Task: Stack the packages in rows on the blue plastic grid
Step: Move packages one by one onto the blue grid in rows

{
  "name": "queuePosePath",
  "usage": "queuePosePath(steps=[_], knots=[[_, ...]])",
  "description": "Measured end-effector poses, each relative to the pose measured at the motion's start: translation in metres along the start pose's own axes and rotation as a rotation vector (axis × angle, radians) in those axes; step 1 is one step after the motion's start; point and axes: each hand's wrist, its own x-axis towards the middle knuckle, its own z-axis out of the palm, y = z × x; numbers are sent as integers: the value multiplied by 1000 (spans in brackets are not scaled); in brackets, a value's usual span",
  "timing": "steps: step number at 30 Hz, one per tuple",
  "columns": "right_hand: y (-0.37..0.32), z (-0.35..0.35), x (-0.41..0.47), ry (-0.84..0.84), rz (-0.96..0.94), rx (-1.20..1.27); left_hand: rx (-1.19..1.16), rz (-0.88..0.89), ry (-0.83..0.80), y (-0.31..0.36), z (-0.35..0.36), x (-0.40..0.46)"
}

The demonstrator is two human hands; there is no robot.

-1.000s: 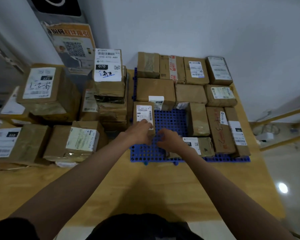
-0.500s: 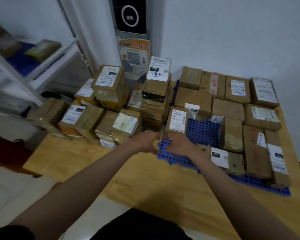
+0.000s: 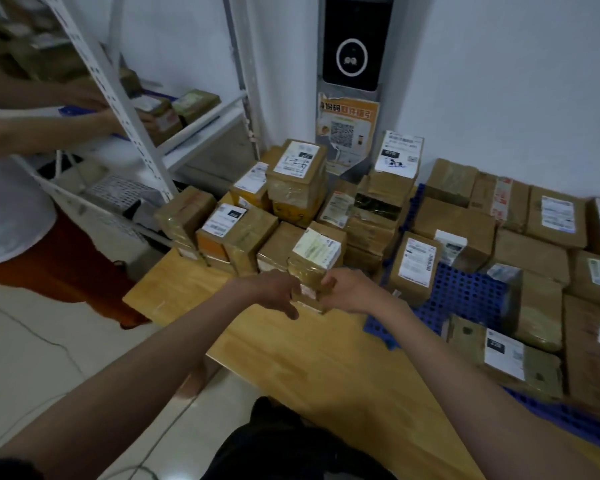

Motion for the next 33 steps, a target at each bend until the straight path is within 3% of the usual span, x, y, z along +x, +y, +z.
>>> queuePosePath(steps=[12, 17, 20, 22, 27, 33], knots=[[-135, 2, 97, 16, -85, -49, -63, -40, 6, -148, -65, 9], [-189, 25, 150, 19, -78, 62, -65, -115, 235, -232, -96, 24], [-210, 41, 174, 35, -7, 138, 71, -211, 353, -269, -111, 36], [-219, 49, 182, 55, 36, 190, 160, -226, 365, -285, -118, 45], [-222, 57, 184, 98, 101, 280, -9, -436, 297, -304, -125, 76], [-218, 57, 168, 117, 94, 232, 105, -388, 288, -313, -117, 92]])
